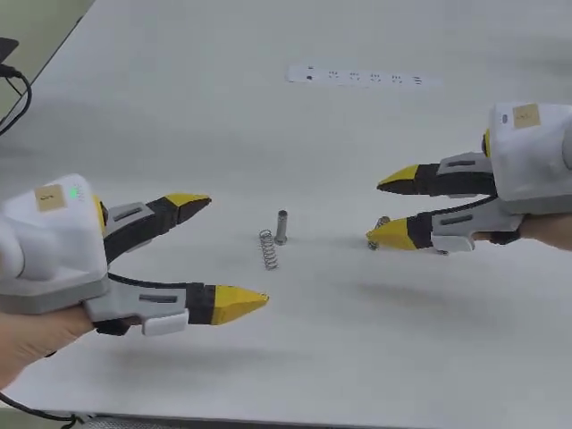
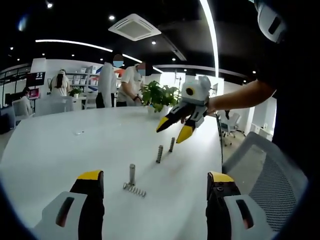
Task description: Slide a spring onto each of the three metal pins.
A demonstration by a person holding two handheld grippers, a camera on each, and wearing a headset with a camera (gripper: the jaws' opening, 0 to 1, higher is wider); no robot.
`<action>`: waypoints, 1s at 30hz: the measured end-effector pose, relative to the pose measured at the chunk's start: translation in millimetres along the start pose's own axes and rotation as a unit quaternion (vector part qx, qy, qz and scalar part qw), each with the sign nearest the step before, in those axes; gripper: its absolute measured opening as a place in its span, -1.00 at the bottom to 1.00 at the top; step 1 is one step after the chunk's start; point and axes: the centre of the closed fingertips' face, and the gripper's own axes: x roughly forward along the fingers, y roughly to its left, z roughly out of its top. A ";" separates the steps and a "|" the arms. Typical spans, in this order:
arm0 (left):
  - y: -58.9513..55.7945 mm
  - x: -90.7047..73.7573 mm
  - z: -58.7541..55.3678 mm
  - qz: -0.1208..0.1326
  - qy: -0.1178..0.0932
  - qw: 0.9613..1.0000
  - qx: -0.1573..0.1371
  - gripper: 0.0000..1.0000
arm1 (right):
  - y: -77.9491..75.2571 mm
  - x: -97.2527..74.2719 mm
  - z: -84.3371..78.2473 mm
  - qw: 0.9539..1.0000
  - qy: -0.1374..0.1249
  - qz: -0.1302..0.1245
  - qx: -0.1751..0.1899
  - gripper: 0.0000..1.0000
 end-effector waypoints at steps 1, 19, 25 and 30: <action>-0.1 -0.2 0.8 0.000 0.000 1.000 0.000 0.63 | -0.2 -1.0 0.0 1.000 -0.004 -0.003 0.009 -0.20; 0.2 -2.2 13.8 0.003 -0.004 1.000 0.017 0.66 | 16.6 -27.5 -6.5 0.994 -0.074 -0.029 0.077 0.05; -0.3 -4.2 14.2 0.003 0.002 1.000 0.019 0.67 | 20.8 -44.2 -13.1 0.990 -0.094 -0.039 0.097 0.11; 0.4 -5.1 14.7 0.005 0.004 1.000 0.019 0.65 | 24.0 -53.2 -25.8 0.990 -0.079 -0.042 0.107 0.02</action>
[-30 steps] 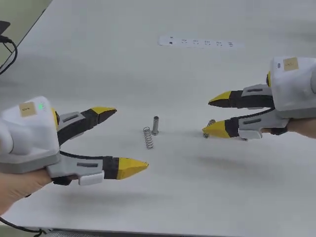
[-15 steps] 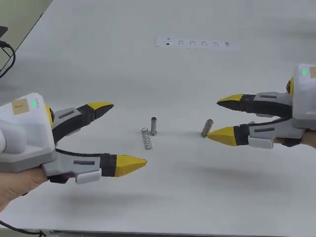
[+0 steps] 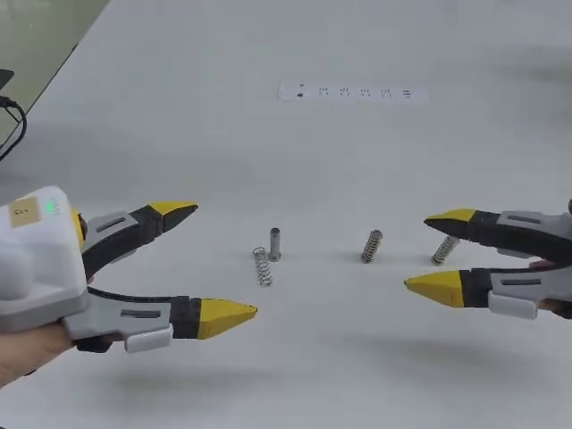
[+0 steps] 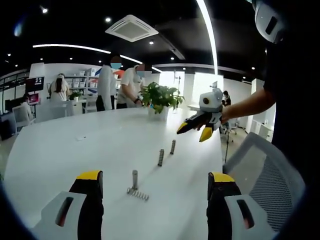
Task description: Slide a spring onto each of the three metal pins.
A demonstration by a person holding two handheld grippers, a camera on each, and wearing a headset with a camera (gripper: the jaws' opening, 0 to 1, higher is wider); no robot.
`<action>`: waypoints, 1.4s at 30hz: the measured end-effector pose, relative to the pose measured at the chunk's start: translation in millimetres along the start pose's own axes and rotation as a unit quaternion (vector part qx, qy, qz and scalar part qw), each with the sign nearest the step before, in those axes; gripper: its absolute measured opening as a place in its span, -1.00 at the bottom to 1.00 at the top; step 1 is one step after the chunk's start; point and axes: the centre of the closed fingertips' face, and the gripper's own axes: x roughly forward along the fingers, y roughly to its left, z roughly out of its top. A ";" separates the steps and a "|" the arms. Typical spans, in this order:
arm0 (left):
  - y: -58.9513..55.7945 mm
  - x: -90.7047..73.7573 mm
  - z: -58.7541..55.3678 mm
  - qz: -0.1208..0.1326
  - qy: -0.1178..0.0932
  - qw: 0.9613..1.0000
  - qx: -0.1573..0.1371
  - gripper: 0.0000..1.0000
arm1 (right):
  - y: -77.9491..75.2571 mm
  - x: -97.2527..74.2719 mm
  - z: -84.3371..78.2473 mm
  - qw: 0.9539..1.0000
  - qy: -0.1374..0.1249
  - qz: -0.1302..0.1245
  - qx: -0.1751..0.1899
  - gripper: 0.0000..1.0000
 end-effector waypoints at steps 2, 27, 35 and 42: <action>-0.5 0.1 0.2 0.001 0.001 1.000 0.002 0.65 | 2.2 -1.4 -2.0 1.000 0.001 -0.001 -0.002 0.02; -5.8 -9.3 -5.9 -0.001 0.004 1.000 -0.004 0.62 | 12.2 -1.1 -0.5 0.998 0.055 -0.005 -0.008 -0.19; -4.5 -11.9 -6.7 0.003 0.002 1.000 -0.006 0.61 | 9.5 2.7 -1.1 0.996 0.084 -0.007 -0.015 -0.22; -4.0 -13.0 -7.7 0.003 0.001 1.000 -0.009 0.61 | 15.7 16.9 2.6 0.993 0.115 0.001 -0.027 -0.26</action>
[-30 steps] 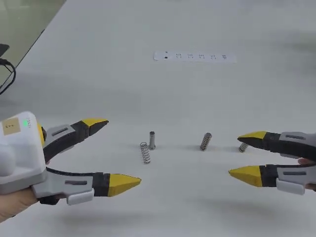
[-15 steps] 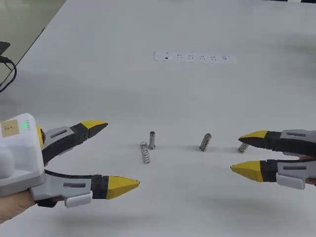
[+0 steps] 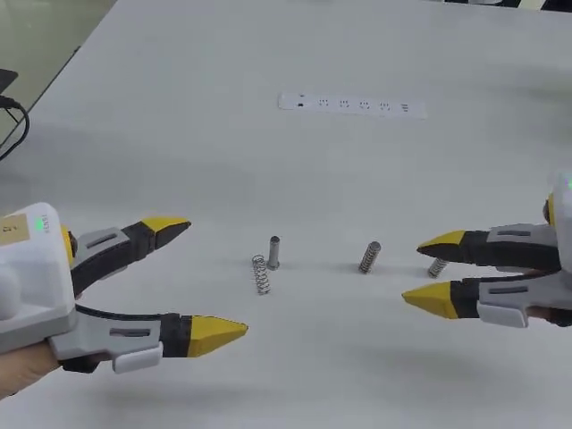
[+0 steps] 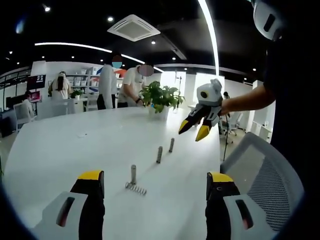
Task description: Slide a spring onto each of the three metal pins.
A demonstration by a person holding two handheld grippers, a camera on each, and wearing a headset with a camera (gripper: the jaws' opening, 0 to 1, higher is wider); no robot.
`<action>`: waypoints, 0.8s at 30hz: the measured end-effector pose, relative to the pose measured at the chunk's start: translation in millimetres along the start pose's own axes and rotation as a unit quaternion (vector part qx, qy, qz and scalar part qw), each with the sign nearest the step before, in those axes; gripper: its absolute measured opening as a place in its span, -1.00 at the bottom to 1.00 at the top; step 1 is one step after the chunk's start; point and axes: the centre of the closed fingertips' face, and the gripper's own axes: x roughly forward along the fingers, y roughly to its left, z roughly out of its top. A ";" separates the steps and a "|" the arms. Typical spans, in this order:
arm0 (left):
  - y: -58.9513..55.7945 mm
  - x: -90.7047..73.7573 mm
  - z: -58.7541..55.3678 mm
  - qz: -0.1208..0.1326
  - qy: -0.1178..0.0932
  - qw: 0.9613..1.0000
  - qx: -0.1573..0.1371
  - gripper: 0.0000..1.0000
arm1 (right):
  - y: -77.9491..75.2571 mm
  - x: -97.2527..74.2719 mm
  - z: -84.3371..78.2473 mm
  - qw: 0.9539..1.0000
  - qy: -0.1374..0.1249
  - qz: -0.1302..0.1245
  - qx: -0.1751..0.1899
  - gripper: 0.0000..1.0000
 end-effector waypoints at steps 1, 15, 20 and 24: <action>0.0 -0.2 -0.4 0.000 0.000 1.000 -0.002 0.61 | 0.4 2.3 1.4 1.000 0.004 -0.002 0.001 -0.28; 2.9 -7.3 -3.3 0.006 0.000 1.000 -0.004 0.58 | 18.7 45.7 26.8 0.999 0.043 0.021 -0.001 -0.38; 3.3 -9.2 -4.2 0.008 0.001 1.000 -0.005 0.58 | 22.1 62.0 34.1 0.998 0.052 0.018 0.006 -0.44; 2.5 -9.8 -4.9 0.006 0.001 1.000 -0.004 0.58 | 28.4 73.8 36.9 0.998 0.062 0.023 0.007 -0.42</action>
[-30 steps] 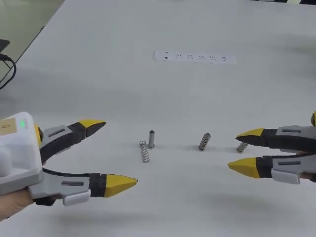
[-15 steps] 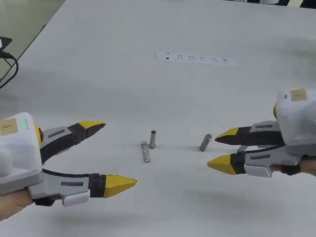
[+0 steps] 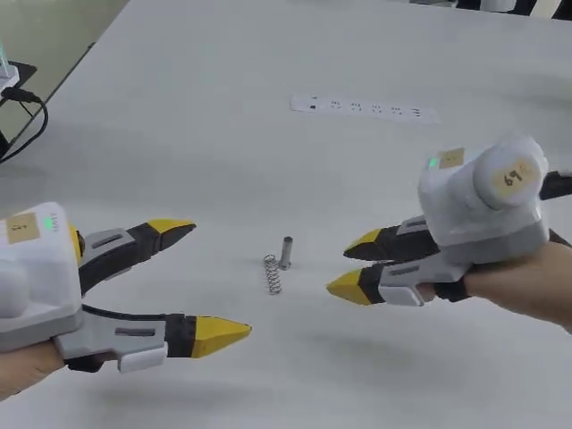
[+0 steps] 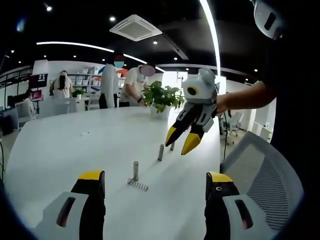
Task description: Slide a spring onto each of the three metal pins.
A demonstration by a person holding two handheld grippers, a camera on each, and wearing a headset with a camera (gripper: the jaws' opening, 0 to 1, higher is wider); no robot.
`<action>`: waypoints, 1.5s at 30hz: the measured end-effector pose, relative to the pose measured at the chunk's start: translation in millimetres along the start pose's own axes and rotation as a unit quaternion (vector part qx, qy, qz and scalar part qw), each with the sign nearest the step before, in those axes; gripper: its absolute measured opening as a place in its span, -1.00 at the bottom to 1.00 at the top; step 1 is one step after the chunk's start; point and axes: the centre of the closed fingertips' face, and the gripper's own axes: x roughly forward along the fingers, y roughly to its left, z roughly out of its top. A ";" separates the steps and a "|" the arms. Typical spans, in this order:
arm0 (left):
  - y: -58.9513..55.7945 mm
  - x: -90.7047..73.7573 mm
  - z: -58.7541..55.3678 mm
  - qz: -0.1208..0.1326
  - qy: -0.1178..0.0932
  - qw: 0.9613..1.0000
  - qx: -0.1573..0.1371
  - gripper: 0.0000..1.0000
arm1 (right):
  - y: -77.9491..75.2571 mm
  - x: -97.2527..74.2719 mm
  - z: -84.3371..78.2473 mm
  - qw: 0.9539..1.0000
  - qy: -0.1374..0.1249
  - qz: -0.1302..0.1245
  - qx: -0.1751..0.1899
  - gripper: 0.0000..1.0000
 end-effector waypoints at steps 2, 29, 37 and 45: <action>-1.2 -0.4 0.1 -0.003 -0.002 1.000 -0.001 0.59 | 0.5 7.3 0.3 1.000 0.008 0.005 0.010 -0.45; 3.1 -2.3 -3.7 0.004 -0.001 1.000 -0.004 0.57 | -24.4 89.5 -13.2 0.987 0.072 -0.042 0.139 -0.53; 6.7 -5.4 -4.1 0.008 -0.001 1.000 -0.005 0.58 | -25.9 97.9 -12.5 0.983 0.066 -0.073 0.156 -0.54; 8.3 -8.9 -6.4 0.013 0.000 1.000 -0.010 0.57 | -27.3 103.4 -14.4 0.979 0.073 -0.084 0.169 -0.61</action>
